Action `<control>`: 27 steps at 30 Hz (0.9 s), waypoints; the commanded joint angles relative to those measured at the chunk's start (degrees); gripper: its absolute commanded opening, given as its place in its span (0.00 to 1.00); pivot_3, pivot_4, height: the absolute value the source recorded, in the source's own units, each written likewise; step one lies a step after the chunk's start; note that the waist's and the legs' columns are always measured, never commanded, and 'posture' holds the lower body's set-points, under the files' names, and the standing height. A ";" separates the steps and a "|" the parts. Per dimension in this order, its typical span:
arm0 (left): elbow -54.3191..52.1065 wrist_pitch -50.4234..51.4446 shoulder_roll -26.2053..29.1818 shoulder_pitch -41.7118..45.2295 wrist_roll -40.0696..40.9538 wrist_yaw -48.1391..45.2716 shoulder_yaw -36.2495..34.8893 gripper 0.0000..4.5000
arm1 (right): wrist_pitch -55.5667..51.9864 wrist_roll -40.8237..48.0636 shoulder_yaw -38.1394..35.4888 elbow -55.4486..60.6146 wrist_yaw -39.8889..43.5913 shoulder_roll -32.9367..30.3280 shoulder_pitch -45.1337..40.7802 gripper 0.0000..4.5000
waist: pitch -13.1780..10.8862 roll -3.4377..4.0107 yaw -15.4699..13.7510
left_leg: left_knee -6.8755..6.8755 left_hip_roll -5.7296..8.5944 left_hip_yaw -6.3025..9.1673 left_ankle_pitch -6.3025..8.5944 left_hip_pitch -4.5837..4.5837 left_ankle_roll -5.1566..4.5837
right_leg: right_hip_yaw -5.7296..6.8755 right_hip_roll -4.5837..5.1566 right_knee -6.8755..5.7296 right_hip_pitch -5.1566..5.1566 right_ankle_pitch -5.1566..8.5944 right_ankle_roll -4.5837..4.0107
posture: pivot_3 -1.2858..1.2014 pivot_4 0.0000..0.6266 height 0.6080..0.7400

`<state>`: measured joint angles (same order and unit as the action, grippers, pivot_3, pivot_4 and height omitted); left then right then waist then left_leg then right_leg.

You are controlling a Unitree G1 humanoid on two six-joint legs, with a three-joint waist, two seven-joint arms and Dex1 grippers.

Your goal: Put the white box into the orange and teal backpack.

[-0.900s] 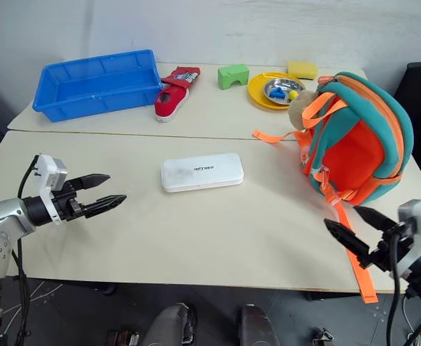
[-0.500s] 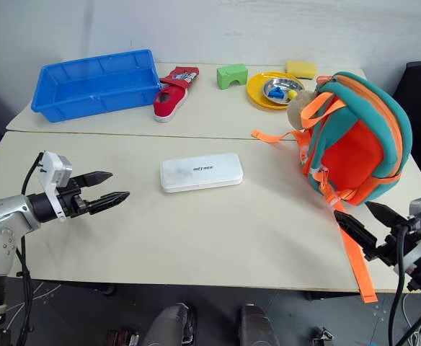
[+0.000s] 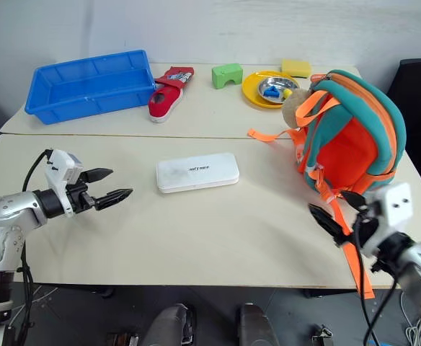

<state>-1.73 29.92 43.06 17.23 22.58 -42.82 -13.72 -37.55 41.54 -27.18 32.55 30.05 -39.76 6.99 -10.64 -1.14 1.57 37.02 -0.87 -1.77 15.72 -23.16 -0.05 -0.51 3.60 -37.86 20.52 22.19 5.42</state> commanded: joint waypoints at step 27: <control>8.95 -0.76 -12.72 14.05 -12.75 12.41 12.90 0.00 | 19.92 -36.05 34.78 -60.00 1.47 17.14 -51.68 0.01 | 0.00 -0.02 0.25 | 0.19 0.01 -0.25 -0.24 -0.15 0.36 | 0.06 0.05 -0.36 0.25 -0.03 0.05 | 0.52 0.24 1.00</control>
<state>7.75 29.94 30.14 30.30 10.33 -30.18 -0.54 -18.36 5.49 8.78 -28.02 31.58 -23.08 -43.65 -10.64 -1.16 1.81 37.21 -0.86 -2.02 15.48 -23.30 0.32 -0.45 3.65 -38.23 20.77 22.16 5.47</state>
